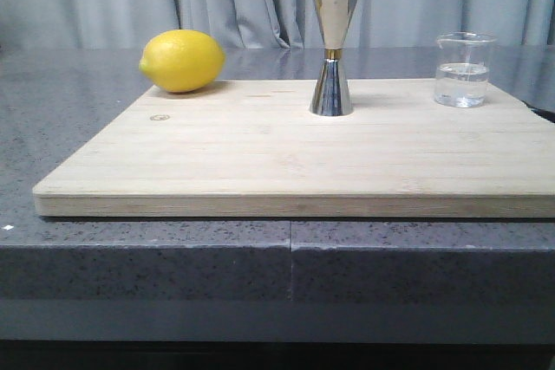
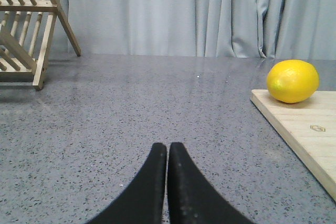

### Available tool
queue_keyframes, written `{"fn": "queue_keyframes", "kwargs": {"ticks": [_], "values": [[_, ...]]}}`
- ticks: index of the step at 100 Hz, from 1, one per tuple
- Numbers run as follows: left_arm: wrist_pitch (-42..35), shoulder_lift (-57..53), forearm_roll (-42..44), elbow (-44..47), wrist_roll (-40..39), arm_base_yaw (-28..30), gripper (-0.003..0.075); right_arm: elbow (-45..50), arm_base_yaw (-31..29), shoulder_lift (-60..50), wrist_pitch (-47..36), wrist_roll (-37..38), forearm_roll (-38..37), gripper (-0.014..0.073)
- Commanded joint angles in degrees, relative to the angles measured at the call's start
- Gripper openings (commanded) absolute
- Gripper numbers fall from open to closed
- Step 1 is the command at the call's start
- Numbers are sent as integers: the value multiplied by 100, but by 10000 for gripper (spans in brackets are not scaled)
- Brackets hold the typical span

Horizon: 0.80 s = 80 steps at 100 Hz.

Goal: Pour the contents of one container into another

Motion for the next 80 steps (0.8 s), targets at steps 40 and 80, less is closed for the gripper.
{"fn": "queue_keyframes", "kwargs": {"ticks": [40,80], "values": [[-434,-132,-30,122,-23,-39,-21,158,-17,-105,-441,-19,-57,-67],[-434,-132,-138,122,-35,-39,-21,158,-17,-105,-465,-19,-57,-67]]}}
